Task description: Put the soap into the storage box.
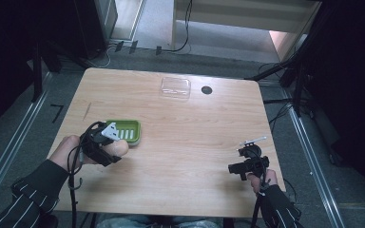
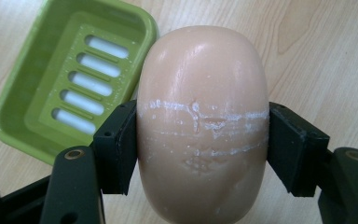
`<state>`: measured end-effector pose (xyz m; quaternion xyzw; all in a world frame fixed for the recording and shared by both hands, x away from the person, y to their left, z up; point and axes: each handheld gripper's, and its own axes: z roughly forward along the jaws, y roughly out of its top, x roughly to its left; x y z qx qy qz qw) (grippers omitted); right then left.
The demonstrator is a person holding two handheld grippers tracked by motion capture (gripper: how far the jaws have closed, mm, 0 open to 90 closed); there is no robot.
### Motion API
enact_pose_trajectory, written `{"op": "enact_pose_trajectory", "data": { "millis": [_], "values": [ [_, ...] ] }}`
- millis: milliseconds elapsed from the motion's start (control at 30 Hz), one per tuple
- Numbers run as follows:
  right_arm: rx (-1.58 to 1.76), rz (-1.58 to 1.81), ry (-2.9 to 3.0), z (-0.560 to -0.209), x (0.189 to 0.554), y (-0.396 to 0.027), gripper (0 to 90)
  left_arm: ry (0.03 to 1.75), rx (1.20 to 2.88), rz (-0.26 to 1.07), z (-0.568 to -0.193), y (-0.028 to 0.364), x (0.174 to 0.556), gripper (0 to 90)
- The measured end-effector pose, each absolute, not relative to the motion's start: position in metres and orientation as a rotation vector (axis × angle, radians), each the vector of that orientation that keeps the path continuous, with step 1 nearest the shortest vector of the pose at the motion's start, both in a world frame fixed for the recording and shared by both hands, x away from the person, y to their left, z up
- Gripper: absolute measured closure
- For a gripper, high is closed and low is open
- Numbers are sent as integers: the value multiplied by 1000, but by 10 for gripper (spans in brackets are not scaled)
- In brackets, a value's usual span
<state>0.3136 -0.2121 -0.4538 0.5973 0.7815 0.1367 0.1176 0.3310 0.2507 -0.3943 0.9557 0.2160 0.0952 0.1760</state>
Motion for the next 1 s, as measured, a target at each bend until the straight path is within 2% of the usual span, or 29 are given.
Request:
{"op": "enact_pose_trajectory", "data": {
  "millis": [1000],
  "values": [
    [1743, 396, 2288, -454, 314, -212, 144, 549, 2704, 321, -381, 251, 354, 334]
  ]
}}
